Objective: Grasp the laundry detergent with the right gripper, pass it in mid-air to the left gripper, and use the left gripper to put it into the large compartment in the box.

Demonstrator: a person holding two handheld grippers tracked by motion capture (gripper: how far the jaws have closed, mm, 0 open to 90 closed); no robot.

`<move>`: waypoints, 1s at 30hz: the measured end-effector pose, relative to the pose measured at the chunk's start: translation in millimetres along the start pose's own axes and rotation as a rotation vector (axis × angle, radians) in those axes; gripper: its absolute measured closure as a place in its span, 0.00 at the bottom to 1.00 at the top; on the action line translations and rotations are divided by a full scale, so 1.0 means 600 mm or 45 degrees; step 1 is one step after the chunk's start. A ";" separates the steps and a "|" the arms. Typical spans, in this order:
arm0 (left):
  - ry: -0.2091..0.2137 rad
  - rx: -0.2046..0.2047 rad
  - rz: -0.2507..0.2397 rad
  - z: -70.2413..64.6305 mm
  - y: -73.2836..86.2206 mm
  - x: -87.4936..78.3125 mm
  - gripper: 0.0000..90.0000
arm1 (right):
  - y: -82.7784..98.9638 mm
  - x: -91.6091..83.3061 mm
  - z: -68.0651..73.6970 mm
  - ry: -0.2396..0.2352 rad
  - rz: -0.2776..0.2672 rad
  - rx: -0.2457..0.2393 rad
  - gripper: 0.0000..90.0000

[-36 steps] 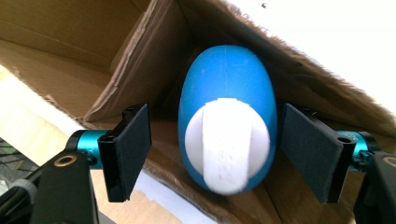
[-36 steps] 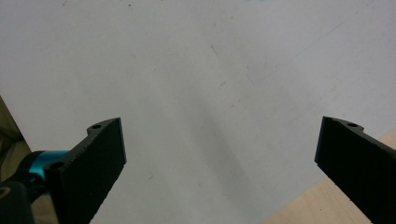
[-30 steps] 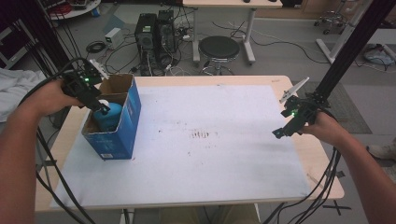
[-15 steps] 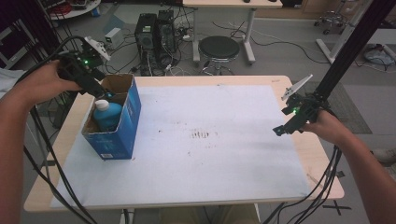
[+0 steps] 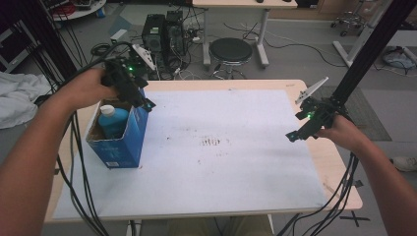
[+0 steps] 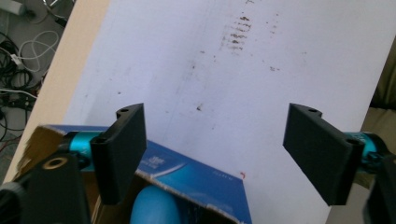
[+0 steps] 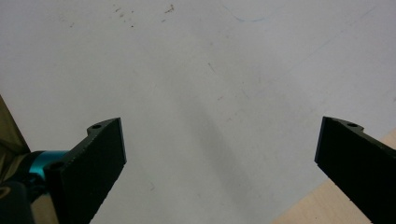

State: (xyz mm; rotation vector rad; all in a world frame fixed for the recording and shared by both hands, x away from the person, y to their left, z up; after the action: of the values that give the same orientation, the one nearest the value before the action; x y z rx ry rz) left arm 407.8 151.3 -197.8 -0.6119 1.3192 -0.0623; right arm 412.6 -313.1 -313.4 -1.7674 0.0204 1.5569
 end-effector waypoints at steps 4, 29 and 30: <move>0.051 0.044 0.004 -0.012 -0.024 0.030 0.16 | -0.005 0.001 0.001 -0.001 -0.003 -0.005 0.01; 0.142 0.223 0.065 -0.107 -0.137 0.147 0.02 | -0.021 -0.013 -0.003 0.014 -0.056 0.022 0.01; 0.142 0.232 0.067 -0.109 -0.139 0.149 0.02 | -0.022 -0.013 -0.004 0.018 -0.060 0.021 0.01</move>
State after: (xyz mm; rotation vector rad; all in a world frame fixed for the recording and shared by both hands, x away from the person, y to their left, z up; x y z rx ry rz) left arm 396.7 22.1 -246.9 -0.4235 1.4186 -0.1735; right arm 419.2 -308.8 -299.7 -1.7544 -0.0018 1.5062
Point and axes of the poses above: each handheld gripper's, and its own axes: x roughly forward along the jaws, y roughly out of its underside, z roughly to its left, the point moved 2 cm from there along x, roughly forward along the jaws, and after that the axes turned 3 degrees about -z, right-handed, at the moved point
